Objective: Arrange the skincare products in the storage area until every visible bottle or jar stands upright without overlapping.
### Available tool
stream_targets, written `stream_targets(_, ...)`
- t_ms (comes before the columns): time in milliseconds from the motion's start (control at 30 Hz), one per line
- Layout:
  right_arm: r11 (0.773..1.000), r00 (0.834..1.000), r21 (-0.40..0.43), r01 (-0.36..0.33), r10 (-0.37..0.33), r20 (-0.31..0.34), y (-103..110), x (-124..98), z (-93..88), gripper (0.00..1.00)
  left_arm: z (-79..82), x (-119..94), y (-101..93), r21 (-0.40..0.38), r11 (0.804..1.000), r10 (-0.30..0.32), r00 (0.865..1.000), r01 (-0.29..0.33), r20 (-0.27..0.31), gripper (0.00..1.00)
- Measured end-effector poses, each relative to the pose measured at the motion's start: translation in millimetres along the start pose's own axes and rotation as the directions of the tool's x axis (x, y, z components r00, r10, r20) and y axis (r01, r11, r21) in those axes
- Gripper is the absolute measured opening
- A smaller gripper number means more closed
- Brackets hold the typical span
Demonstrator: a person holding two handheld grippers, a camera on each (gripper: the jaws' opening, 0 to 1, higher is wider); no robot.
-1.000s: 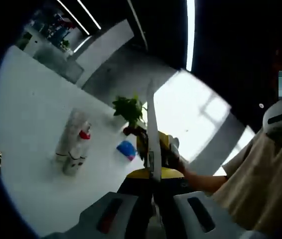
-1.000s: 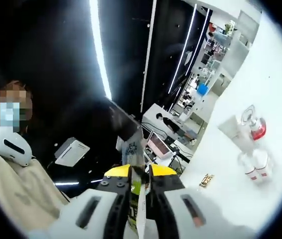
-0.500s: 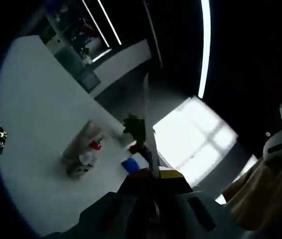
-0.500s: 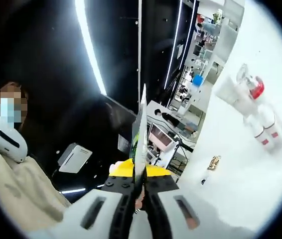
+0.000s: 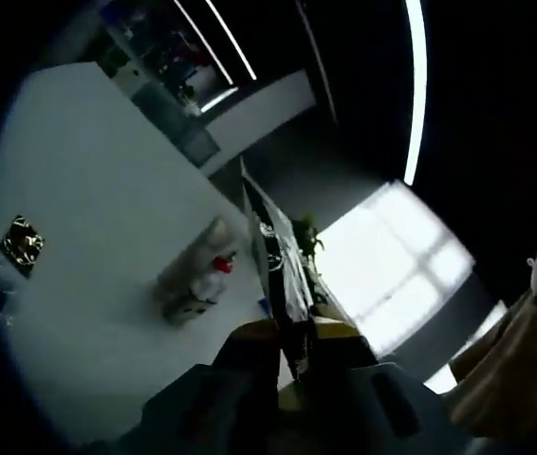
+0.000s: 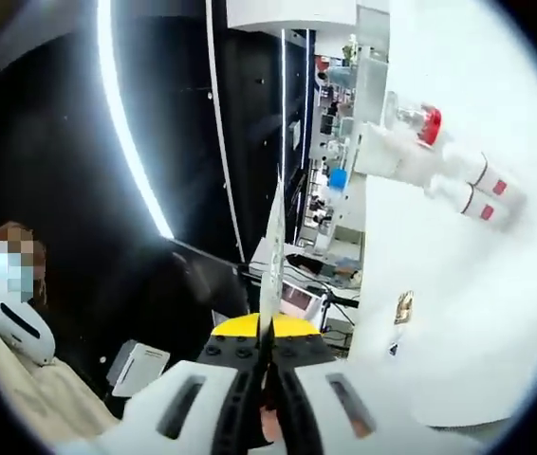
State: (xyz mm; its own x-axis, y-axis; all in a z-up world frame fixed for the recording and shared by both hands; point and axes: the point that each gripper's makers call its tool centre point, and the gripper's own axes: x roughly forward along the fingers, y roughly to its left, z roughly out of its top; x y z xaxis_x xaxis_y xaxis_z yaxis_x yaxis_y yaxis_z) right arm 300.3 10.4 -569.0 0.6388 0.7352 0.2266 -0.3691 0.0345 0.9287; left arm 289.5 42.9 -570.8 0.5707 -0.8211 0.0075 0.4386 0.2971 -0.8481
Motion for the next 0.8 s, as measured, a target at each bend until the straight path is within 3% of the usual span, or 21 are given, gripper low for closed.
stream_targets(67, 1.000, 0.999, -0.016, 0.024, -0.024, -0.022, -4, 3, -5.8, 0.01, 0.3, -6, 4.7, -0.024, 1.000, 0.011, 1.000, -0.011, 0.004, 0.01)
stream_targets(167, 0.989, 0.990, -0.109, 0.101, -0.110, -0.083, -21, 7, -14.9, 0.01, 0.7, -12, 17.1, -0.094, 0.993, 0.069, 0.997, -0.066, 0.024, 0.00)
stream_targets(233, 0.964, 0.981, -0.234, 0.129, -0.158, -0.110, -29, 10, -16.2, 0.04, -1.4, -15, 24.5, -0.175, 0.981, 0.096, 0.995, -0.089, 0.032, 0.00)
stream_targets(300, 0.920, 0.971, -0.361, 0.150, -0.207, -0.123, -36, 12, -16.7, 0.07, -2.4, -16, 30.9, -0.210, 0.973, 0.111, 0.993, -0.098, 0.050, 0.00)
stream_targets(433, 0.913, 0.977, -0.381, 0.146, -0.194, -0.090, -34, 14, -14.0, 0.11, 1.7, -15, 29.4, -0.245, 0.967, 0.097, 0.992, -0.076, 0.078, 0.00)
stream_targets(567, 0.865, 0.975, -0.489, 0.110, -0.189, -0.115, -34, 13, -13.4, 0.18, 4.5, -13, 29.7, -0.251, 0.965, 0.096, 0.991, -0.071, 0.089, 0.00)
stream_targets(700, 0.872, 0.975, -0.480, 0.102, -0.183, -0.125, -34, 10, -12.4, 0.34, 7.7, -15, 36.0, -0.273, 0.959, 0.107, 0.988, -0.074, 0.108, 0.00)
stream_targets(800, 0.839, 0.966, -0.534, 0.106, -0.215, -0.146, -40, 6, -11.2, 0.49, 9.3, -15, 42.7, -0.294, 0.952, 0.122, 0.987, -0.085, 0.108, 0.00)
